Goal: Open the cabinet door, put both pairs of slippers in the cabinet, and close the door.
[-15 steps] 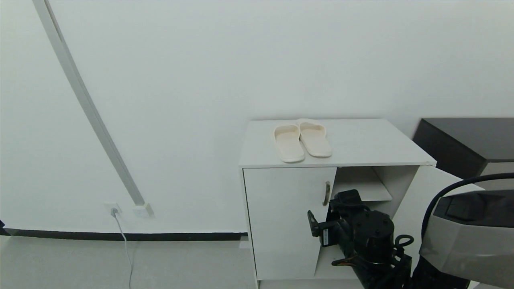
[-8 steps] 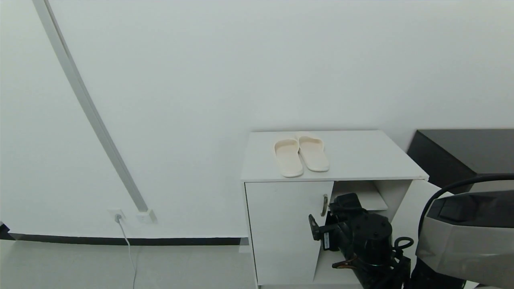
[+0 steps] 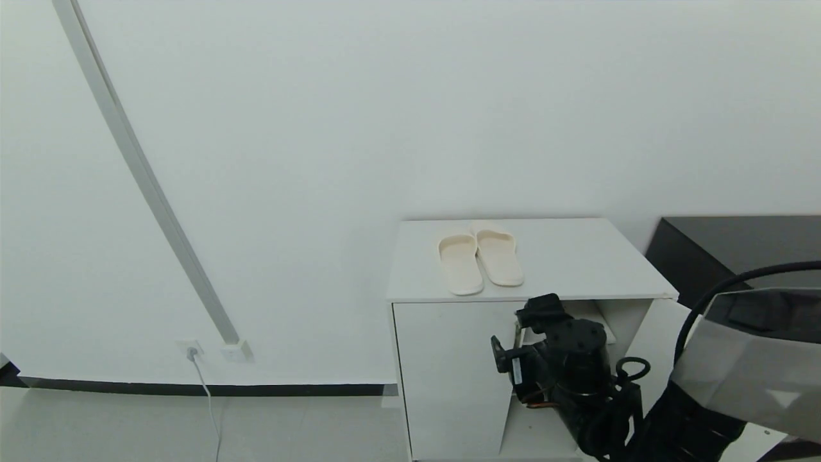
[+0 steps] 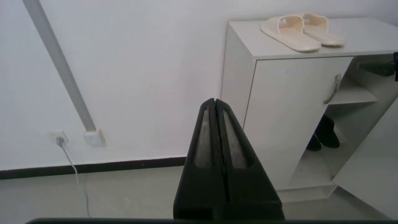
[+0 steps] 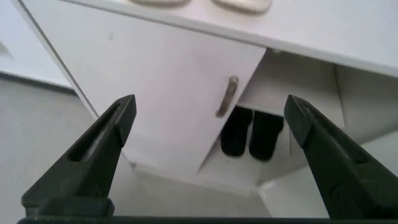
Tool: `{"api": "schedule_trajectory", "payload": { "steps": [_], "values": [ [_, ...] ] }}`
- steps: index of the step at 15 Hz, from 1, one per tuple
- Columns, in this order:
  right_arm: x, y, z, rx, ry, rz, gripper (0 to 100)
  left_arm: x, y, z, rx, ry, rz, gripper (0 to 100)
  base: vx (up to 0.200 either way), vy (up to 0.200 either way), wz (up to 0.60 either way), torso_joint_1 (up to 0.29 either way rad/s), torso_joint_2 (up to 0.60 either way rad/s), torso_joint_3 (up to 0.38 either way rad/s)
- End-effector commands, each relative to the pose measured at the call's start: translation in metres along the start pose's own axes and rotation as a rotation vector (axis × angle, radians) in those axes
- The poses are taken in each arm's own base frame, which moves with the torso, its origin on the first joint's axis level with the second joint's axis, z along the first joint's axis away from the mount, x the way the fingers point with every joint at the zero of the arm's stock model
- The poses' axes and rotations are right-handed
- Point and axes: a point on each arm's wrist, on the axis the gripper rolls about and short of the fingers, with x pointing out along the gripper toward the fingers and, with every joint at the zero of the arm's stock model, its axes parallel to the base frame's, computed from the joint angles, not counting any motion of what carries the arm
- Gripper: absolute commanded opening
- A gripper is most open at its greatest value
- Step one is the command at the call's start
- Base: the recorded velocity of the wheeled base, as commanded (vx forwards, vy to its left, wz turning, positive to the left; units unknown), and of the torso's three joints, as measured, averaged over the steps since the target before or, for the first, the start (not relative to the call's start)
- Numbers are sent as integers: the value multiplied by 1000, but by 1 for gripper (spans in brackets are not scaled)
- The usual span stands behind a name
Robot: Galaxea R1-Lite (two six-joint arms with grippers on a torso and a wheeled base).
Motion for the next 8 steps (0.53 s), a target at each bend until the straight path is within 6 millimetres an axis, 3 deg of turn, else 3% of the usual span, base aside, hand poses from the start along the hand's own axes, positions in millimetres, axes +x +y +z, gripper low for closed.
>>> {"api": "schedule_trajectory", "payload": {
  "steps": [1,4,8],
  "values": [
    [-12,-3,72,130,-62,7,100,0,0,0,0,1,0,0,0,0,0,0,0,0],
    [-18,1,104,199,19,10,100,0,0,0,0,2,1,0,0,0,0,0,0,0],
    [-19,7,100,198,32,24,100,0,0,0,-1,2,1,0,0,0,0,0,0,0]
  ]
}}
